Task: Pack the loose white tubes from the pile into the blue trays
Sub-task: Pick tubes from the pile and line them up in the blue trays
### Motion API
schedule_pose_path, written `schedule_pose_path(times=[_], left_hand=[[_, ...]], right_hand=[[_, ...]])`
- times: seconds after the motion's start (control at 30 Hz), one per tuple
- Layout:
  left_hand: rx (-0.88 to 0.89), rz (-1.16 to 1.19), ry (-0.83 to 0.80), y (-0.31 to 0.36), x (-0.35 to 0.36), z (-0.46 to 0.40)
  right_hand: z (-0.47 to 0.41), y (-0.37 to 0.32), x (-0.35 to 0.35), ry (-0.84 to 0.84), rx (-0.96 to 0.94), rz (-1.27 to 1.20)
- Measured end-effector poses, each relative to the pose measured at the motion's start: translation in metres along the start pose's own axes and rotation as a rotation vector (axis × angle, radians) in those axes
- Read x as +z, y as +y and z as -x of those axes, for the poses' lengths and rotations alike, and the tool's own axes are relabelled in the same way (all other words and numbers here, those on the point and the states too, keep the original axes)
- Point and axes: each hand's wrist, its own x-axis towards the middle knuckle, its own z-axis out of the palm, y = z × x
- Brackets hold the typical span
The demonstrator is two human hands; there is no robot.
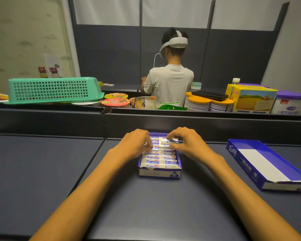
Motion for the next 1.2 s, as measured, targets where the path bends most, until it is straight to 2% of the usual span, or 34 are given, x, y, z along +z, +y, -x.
schedule_pose_path(times=[0.2, 0.37, 0.6, 1.03, 1.2], left_hand=[[-0.011, -0.015, 0.034, -0.004, 0.001, 0.004], [-0.026, 0.003, 0.120, -0.008, -0.004, 0.010], [-0.026, -0.004, 0.133, -0.008, -0.008, 0.012], [-0.094, -0.030, 0.168, -0.010, -0.015, 0.026], [-0.156, -0.105, 0.189, -0.018, -0.028, 0.051]], right_hand=[[-0.005, -0.007, 0.006, -0.129, 0.041, 0.099], [-0.008, -0.009, 0.008, -0.151, 0.038, 0.141], [-0.007, -0.008, 0.006, -0.180, 0.017, 0.117], [-0.005, -0.011, 0.006, -0.184, 0.004, 0.133], [0.001, -0.022, -0.004, -0.037, -0.041, 0.098]])
